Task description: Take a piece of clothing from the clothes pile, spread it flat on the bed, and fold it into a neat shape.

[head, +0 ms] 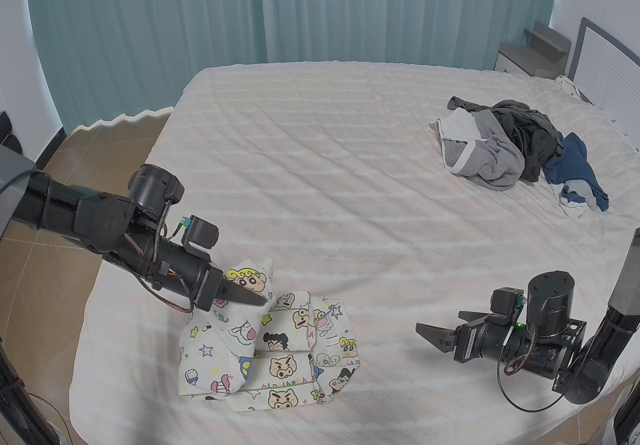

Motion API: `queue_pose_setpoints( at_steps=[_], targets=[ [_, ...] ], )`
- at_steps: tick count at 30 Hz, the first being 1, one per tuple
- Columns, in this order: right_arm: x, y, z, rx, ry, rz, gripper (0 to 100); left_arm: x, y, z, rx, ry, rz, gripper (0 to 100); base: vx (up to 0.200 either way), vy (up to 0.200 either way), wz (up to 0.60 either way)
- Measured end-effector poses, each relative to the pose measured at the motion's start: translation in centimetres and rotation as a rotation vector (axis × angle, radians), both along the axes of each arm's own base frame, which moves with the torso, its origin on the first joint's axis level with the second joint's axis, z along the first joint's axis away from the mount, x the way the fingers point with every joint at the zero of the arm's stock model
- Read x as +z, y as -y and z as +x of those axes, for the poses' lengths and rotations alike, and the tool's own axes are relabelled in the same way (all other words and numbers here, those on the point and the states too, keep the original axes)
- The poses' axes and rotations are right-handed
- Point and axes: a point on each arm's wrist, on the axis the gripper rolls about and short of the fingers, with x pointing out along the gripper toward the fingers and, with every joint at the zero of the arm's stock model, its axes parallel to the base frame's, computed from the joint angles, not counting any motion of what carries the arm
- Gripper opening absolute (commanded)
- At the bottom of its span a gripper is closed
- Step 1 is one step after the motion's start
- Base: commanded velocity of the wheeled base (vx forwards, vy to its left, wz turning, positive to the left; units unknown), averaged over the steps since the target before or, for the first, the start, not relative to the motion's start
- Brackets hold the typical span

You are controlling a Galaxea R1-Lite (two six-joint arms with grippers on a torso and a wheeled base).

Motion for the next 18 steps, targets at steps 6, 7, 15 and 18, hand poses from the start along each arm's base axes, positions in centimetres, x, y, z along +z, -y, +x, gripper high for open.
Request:
queue_pose_setpoints(
  at_steps=[6,7,15,18],
  targets=[
    [-0.1,-0.1,0.0,0.003,-0.002,-0.001,100,-1.5,1.7,0.6,-0.045,-0.011,0.003,0,0.000,0.000,0.00],
    [-0.1,-0.1,0.0,0.003,-0.003,-0.001,100,-1.6,1.8,0.7,-0.047,-0.011,0.003,0,0.000,0.000,0.00],
    [-0.2,-0.1,0.0,0.004,-0.008,-0.003,100,-2.7,2.7,1.3,-0.062,-0.032,0.006,100,0.000,0.000,0.00],
    [-0.3,-0.1,0.0,0.004,-0.011,-0.006,100,-3.0,2.8,1.5,-0.063,-0.037,0.007,100,0.000,0.000,0.00]
  ],
)
